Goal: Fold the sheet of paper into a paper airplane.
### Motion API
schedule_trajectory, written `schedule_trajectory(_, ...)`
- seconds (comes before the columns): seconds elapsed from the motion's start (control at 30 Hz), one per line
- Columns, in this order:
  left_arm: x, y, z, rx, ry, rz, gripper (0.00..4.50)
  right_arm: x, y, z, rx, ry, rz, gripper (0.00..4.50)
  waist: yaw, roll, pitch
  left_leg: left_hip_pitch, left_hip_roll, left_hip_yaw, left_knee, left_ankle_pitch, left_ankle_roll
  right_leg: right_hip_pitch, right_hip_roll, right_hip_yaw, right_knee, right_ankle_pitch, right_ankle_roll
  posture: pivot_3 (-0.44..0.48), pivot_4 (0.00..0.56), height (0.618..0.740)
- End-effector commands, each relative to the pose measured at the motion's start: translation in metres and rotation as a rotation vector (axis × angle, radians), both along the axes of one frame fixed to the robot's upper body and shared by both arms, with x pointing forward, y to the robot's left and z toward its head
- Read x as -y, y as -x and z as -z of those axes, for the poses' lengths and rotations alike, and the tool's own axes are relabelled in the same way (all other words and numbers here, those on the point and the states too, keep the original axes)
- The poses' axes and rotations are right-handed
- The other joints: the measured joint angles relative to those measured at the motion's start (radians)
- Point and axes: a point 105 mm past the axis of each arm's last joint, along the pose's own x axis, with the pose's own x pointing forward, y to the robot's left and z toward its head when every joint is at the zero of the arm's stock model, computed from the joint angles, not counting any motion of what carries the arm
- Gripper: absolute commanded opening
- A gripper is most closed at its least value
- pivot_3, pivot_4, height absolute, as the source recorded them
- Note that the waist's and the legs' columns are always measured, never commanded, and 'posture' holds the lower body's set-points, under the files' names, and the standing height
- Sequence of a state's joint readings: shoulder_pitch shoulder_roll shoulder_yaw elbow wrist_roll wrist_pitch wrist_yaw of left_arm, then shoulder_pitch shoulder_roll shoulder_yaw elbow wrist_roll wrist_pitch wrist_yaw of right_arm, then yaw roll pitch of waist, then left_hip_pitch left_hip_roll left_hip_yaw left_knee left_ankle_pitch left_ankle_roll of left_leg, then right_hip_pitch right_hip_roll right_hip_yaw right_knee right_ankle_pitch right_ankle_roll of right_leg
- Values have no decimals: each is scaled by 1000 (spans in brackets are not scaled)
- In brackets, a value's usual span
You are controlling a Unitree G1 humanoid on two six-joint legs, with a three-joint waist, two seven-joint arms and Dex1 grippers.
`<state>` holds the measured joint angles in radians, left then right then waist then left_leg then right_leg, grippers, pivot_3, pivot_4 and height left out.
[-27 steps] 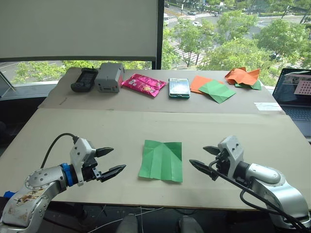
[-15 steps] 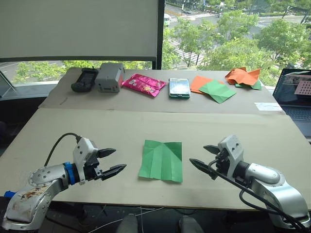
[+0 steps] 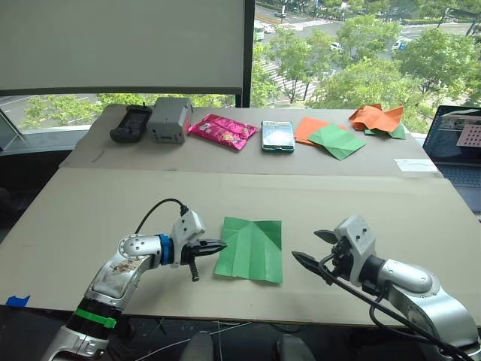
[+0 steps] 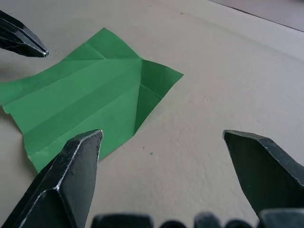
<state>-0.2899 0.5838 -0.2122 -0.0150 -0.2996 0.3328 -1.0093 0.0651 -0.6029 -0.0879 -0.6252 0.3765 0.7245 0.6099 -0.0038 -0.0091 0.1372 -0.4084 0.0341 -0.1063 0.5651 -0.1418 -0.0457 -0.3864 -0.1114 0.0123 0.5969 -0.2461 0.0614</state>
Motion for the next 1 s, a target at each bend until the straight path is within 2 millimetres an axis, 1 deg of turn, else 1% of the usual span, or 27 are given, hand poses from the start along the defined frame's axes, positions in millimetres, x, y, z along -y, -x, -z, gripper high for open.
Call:
schedule_trajectory(0.03, 8, -5, -6, 41, 1, 35, 20, -7, 7, -13, 40, 4, -25, 4500, 1, 0, 0, 0, 0, 0, 0, 0, 0, 0, 0, 0, 0, 0, 0, 0, 150, 720)
schedule_trajectory(0.17, 7, -2, 21, 20, -118, 80, 20, -16, 17, -12, 21, 10, -53, 4500, 2, 0, 0, 0, 0, 0, 1, -1, -1, 1, 0, 0, 0, 0, 0, 0, 150, 720)
schedule_trajectory(0.27, 3, -1, 31, 35, -178, 99, 20, -21, 20, -14, 26, 24, -68, 4500, 2, 0, -3, 1, 0, 0, 1, -1, -1, 1, 0, 0, 0, 0, 0, 0, 150, 720)
schedule_trajectory(0.33, 3, 0, 33, 36, -183, 108, 0, -26, 24, -16, 27, 27, -88, 3970, 3, 2, -5, 1, 0, 0, 1, -1, -2, 1, 0, 0, 0, 0, 0, 0, 150, 720)
schedule_trajectory(0.5, 6, 4, 38, 32, -187, 128, 0, -36, 32, -14, 2, 29, -151, 2266, 2, 2, -9, 1, 0, 0, 1, -1, -2, 2, -1, 0, 0, 0, 0, 0, 150, 720)
schedule_trajectory(0.53, 7, 6, 38, 28, -187, 132, 0, -39, 36, -12, -10, 33, -176, 1854, 2, 2, -9, 1, 0, 0, 1, -1, -2, 2, -1, 0, 0, 0, 0, 0, 150, 720)
schedule_trajectory(0.57, 7, 7, 39, 26, -188, 135, 0, -42, 39, -11, -26, 36, -201, 1580, 2, 3, -9, 1, 0, 0, 1, -1, -2, 2, -1, 0, 0, 0, 0, 0, 150, 720)
schedule_trajectory(0.7, 7, 9, 42, 22, -198, 138, 0, -51, 53, 1, -128, 39, -273, 194, 3, 2, -10, 1, 0, 0, 1, -1, -2, 2, -1, 0, 0, 0, 0, 0, 150, 720)
schedule_trajectory(0.73, 7, 9, 42, 21, -198, 137, 0, -52, 56, 6, -155, 51, -287, 55, 2, 2, -10, 1, 0, 0, 1, -1, -2, 2, -1, 0, 0, 0, 0, 0, 150, 720)
schedule_trajectory(0.9, 6, 10, 41, 18, -200, 136, 0, -59, 67, 25, -253, 72, -330, 55, 2, 2, -10, 1, 0, 0, 1, -1, -2, 2, -1, 0, 0, 0, 0, 0, 150, 720)
schedule_trajectory(0.97, 7, 10, 41, 17, -200, 138, 0, -58, 69, 32, -284, 84, -318, 55, 3, 2, -10, 1, 0, 0, 2, -1, -2, 2, -1, 0, 0, 0, 0, 0, 150, 720)
schedule_trajectory(1.0, 7, 11, 41, 16, -201, 141, 0, -57, 67, 36, -292, 88, -289, 55, 4, 2, -11, 1, 0, 0, 2, -1, -2, 2, -1, 0, 0, 0, 0, 0, 150, 720)
